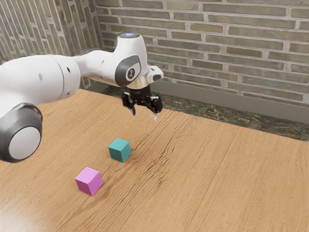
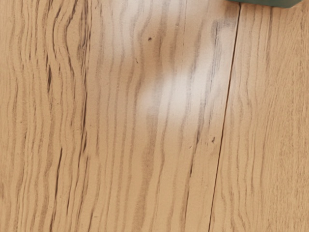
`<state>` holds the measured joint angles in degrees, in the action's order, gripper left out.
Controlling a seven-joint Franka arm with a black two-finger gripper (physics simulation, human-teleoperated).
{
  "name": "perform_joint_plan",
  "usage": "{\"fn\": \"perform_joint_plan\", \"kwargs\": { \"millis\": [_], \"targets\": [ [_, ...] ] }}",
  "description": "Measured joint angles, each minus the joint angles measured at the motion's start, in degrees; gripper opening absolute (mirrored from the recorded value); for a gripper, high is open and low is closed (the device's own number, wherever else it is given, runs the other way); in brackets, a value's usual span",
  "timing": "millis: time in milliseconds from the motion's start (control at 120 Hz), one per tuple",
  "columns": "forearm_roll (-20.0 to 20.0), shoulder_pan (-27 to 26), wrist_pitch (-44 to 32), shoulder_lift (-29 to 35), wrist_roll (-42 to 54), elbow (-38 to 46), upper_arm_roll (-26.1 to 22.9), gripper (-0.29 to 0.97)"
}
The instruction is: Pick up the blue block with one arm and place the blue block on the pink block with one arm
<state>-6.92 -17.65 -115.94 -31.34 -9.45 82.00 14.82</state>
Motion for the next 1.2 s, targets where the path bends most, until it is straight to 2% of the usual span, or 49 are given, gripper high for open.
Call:
{"fn": "perform_joint_plan", "kwargs": {
  "millis": [67,192,283,408,783,875,1008,1200],
  "targets": [
    [-0.6,1.3,-2.0,-0.6,0.9,2.5,0.0,0.66],
    [-1.0,3.2,-6.8,7.6,2.6,18.8,0.0,0.66],
    [0.5,3.3,-11.1,10.1,4.7,24.0,0.0,0.66],
    [2.1,3.4,-14.2,12.8,10.2,25.9,-0.2,0.66],
    [0.8,4.3,-16.8,11.6,22.5,29.2,-0.6,0.66],
    [-0.8,4.3,-17.0,11.7,24.7,29.4,-0.6,0.66],
    [-3.3,4.4,-17.3,11.7,25.6,29.5,-0.6,0.66],
    [-4.4,4.4,-16.8,11.8,24.0,30.2,-0.6,0.66]
  ]
}}
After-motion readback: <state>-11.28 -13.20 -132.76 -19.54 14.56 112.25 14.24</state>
